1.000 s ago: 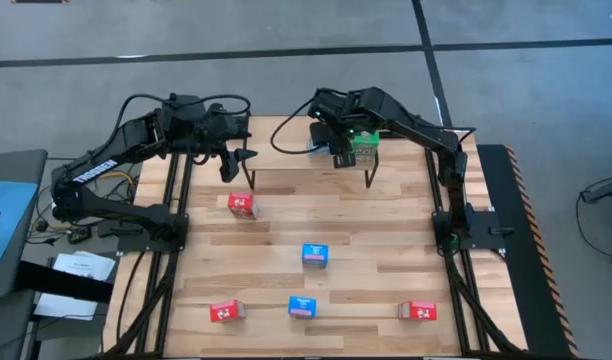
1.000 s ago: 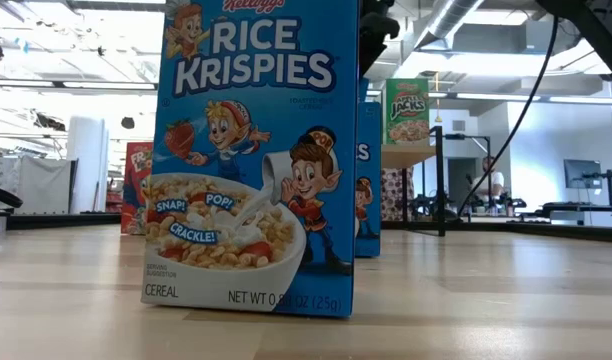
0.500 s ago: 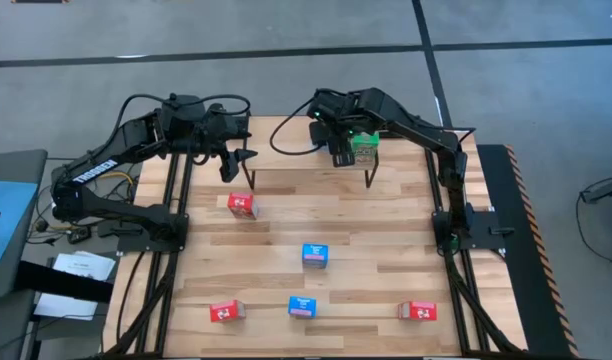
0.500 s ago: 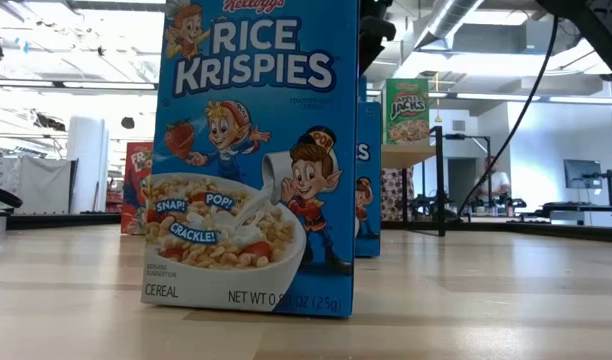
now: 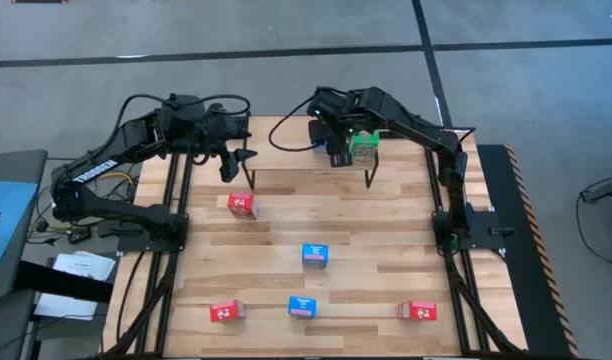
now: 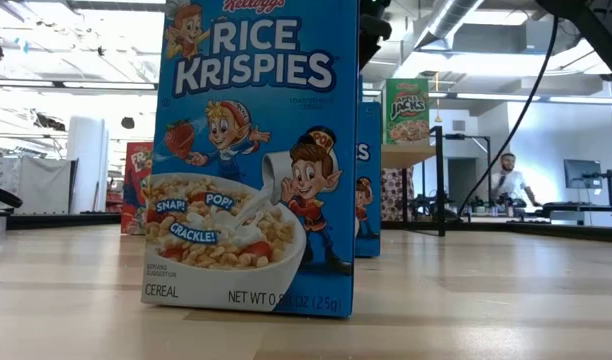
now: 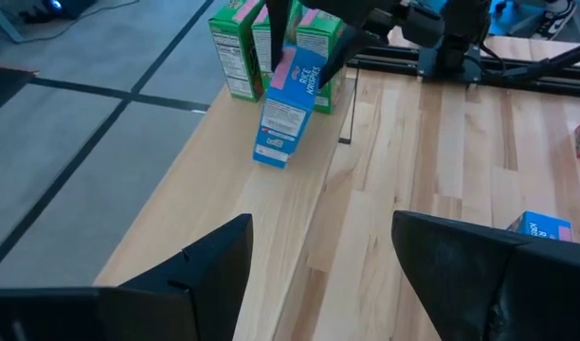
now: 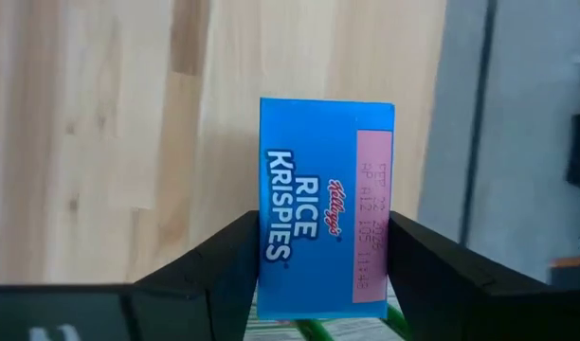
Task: Stack cereal on shelf
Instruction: Put the top blue cereal box on the shelf
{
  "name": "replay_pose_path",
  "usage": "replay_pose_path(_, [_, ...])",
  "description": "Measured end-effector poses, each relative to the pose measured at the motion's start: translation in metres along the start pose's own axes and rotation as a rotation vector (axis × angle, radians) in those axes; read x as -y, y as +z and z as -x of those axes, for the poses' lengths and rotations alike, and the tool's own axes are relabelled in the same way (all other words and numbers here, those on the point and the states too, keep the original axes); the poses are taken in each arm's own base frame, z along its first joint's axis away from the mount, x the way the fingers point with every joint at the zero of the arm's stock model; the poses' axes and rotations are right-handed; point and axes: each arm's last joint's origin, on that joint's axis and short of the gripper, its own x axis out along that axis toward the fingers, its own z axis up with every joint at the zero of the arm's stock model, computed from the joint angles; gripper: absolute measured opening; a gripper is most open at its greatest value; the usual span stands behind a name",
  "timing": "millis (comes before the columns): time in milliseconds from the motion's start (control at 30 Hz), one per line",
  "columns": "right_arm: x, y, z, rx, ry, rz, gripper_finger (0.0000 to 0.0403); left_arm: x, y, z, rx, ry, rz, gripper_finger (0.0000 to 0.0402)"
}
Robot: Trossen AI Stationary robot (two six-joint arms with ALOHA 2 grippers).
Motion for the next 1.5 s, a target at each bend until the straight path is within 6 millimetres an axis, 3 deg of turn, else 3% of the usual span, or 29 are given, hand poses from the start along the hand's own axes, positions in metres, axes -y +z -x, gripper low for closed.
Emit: replay_pose_path(1500, [0.0070,-0.0030,-0.0016,0.052,0.067,-0.116,0.0242,-0.0007,-0.0026,-0.0011,-0.032,0.034,0.001,0.0242])
